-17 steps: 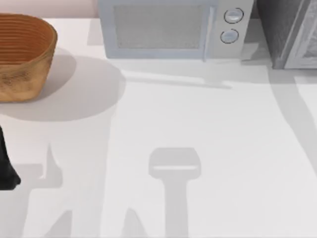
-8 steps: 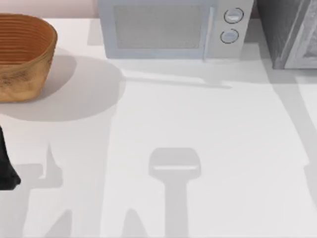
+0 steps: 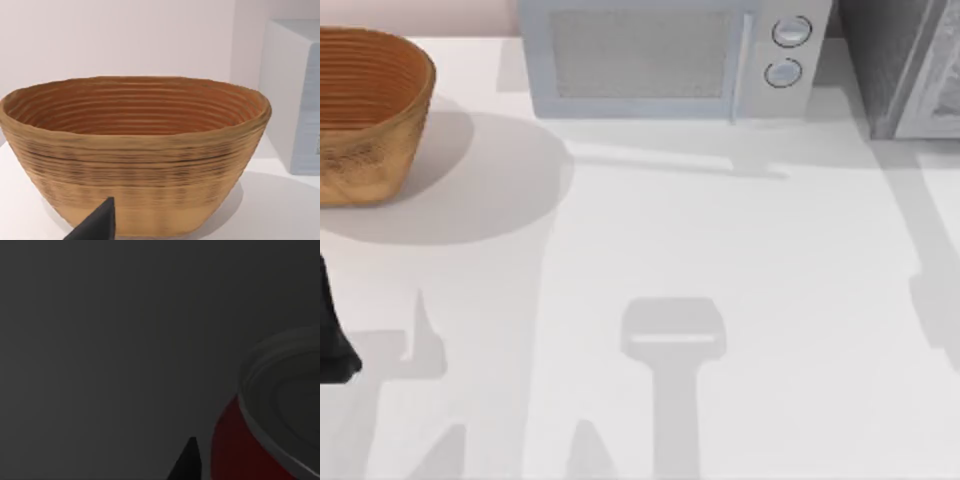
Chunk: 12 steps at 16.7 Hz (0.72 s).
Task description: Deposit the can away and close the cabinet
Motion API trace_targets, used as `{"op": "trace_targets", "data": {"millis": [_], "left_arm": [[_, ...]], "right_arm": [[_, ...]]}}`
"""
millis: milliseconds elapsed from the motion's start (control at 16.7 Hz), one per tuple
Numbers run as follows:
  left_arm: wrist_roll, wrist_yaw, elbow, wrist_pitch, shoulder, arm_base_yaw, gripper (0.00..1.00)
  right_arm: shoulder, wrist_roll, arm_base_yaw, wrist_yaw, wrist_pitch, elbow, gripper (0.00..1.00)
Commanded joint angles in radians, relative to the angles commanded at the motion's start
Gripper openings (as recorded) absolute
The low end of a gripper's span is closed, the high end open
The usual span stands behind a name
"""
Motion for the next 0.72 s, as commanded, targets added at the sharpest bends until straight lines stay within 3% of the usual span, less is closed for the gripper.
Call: {"op": "trace_targets", "data": {"millis": [420, 720], "left_arm": [[0.000, 0.000, 0.000, 0.000, 0.000, 0.000, 1.00], [0.000, 0.000, 0.000, 0.000, 0.000, 0.000, 1.00]], "right_arm": [[0.043, 0.001, -0.005, -0.006, -0.015, 0.050, 0.00], [0.043, 0.001, -0.005, -0.006, -0.015, 0.050, 0.38]]}}
